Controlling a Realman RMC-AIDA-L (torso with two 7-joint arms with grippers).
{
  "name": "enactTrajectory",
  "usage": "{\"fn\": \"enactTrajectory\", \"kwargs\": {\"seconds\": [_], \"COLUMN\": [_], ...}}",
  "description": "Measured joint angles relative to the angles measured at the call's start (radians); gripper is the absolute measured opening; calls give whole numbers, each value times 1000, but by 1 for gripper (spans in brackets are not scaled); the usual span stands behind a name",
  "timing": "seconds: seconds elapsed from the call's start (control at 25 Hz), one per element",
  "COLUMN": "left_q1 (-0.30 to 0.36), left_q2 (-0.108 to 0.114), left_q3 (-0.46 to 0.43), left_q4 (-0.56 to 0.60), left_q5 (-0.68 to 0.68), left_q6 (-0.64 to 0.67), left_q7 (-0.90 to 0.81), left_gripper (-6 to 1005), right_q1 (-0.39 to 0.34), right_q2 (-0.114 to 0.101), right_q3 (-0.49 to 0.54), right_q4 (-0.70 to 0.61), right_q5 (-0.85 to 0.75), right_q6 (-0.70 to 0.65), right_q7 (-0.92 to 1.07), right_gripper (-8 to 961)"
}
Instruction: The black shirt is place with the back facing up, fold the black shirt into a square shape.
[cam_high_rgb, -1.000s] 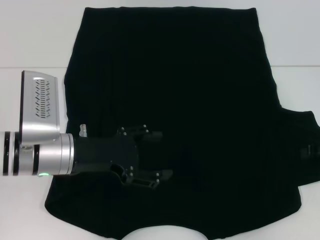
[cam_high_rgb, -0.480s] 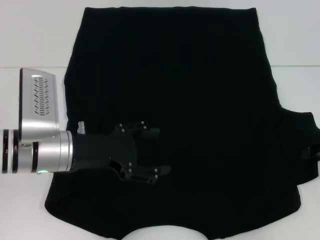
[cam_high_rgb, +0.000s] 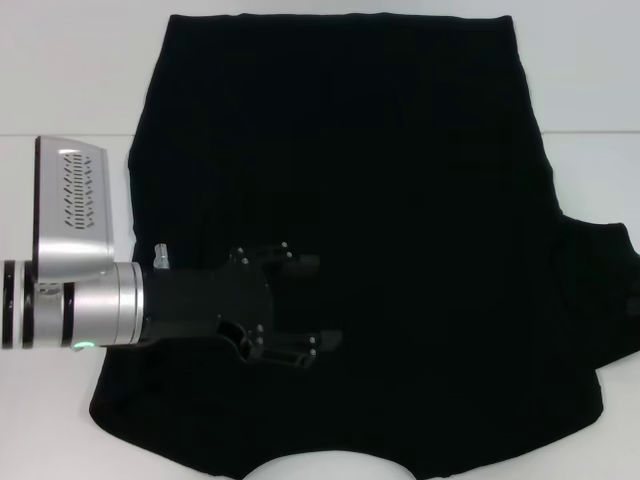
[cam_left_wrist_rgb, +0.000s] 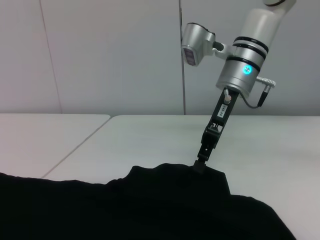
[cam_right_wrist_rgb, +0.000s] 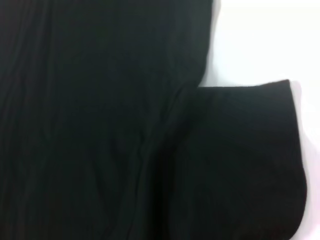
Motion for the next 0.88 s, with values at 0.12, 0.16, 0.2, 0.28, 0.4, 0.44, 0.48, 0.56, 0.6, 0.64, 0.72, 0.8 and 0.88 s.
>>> {"fn": "enactTrajectory", "kwargs": {"seconds": [0.12,0.16,0.2,0.28,0.4,0.44,0.48,0.56,0.6,0.64,0.72,0.8,0.88], "left_q1": [2,3,3,4,5,5,5,5,5,5,5,5,3], "left_q2": [-1,-2,-2,-2,-2,-2,-2,-2,-2,-2,-2,-2,-2], "left_q3": [0,0,0,0,0,0,0,0,0,0,0,0,0], "left_q4": [1,1,1,1,-1,-1,-1,-2,-3,-3,-3,-3,-4], "left_q5": [0,-1,-1,-1,-7,-9,-10,-12,-12,-12,-12,-12,-13], "left_q6": [4,5,7,14,23,26,28,30,30,30,30,30,29], "left_q7": [-14,-21,-26,-37,-46,-49,-50,-51,-51,-51,-52,-53,-56], "left_gripper": [885,884,884,883,883,882,882,881,881,881,880,880,879], "right_q1": [-12,-16,-21,-32,-44,-47,-50,-53,-54,-53,-50,-43,-33], "right_q2": [-3,-5,-6,-10,-13,-13,-14,-13,-12,-11,-7,-4,-3], "right_q3": [33,47,60,85,127,141,151,163,165,166,167,166,162], "right_q4": [0,-1,-1,-1,-1,-1,-1,-1,0,1,5,7,9], "right_q5": [1,1,1,2,4,5,6,14,18,22,27,32,38], "right_q6": [0,-3,-5,-5,-4,-4,-3,6,13,22,44,65,81], "right_q7": [-32,-46,-56,-78,-113,-126,-136,-155,-162,-169,-178,-184,-188], "right_gripper": [48,32,15,19,24,26,28,32,34,35,39,43,47]}}
